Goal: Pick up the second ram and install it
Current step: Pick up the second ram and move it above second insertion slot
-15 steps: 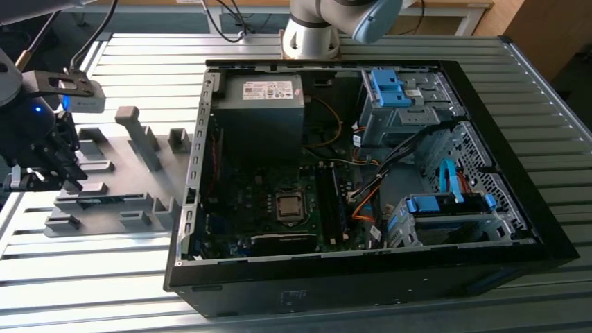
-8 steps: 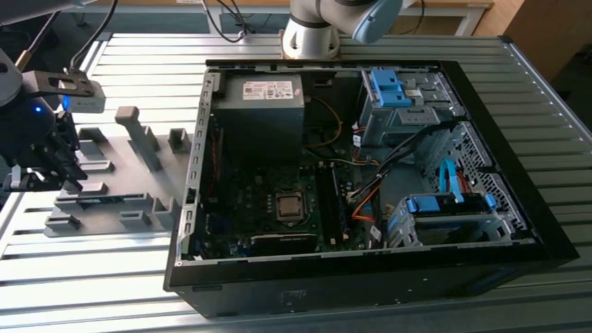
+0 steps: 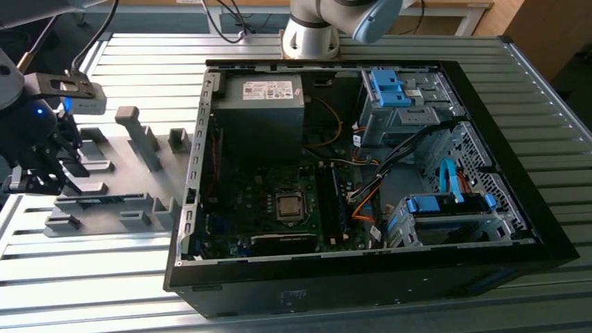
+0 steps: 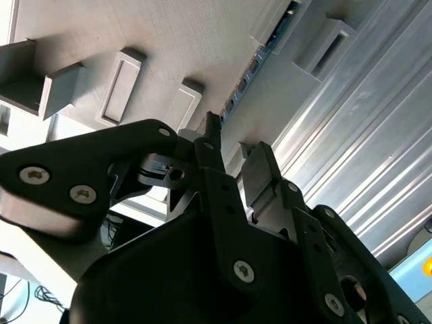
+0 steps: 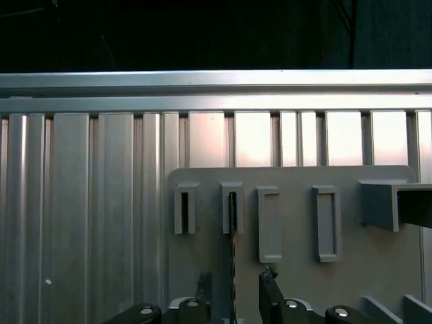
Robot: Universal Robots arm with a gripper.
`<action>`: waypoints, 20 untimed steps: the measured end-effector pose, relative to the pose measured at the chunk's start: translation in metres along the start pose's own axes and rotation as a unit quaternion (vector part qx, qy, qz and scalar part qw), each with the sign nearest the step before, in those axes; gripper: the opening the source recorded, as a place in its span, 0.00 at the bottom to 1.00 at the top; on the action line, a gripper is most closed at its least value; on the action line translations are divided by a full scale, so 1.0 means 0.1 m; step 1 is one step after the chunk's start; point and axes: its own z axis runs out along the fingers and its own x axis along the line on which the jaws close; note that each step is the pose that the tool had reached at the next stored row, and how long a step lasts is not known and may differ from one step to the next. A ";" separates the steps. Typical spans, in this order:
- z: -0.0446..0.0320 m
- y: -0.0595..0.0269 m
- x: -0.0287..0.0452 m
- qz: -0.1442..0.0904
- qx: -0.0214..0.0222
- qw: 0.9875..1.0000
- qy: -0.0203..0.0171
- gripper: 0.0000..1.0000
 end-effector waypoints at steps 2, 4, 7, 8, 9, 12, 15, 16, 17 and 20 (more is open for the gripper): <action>0.021 0.000 0.000 -0.003 0.000 1.000 0.000 0.40; 0.044 0.000 0.001 -0.005 0.000 1.000 0.000 0.40; 0.078 -0.001 0.001 -0.006 0.000 1.000 0.000 0.40; 0.090 -0.001 0.001 -0.006 0.000 1.000 0.000 0.40; 0.101 -0.001 0.002 -0.006 0.000 1.000 0.000 0.40; 0.126 -0.001 0.002 -0.006 0.000 1.000 0.000 0.40; 0.143 0.000 0.007 -0.006 0.000 1.000 0.000 0.40; 0.150 -0.002 0.009 -0.006 0.000 1.000 0.000 0.40; 0.154 -0.002 0.010 -0.006 0.000 1.000 0.000 0.40; 0.161 -0.002 0.010 -0.006 0.000 1.000 0.000 0.40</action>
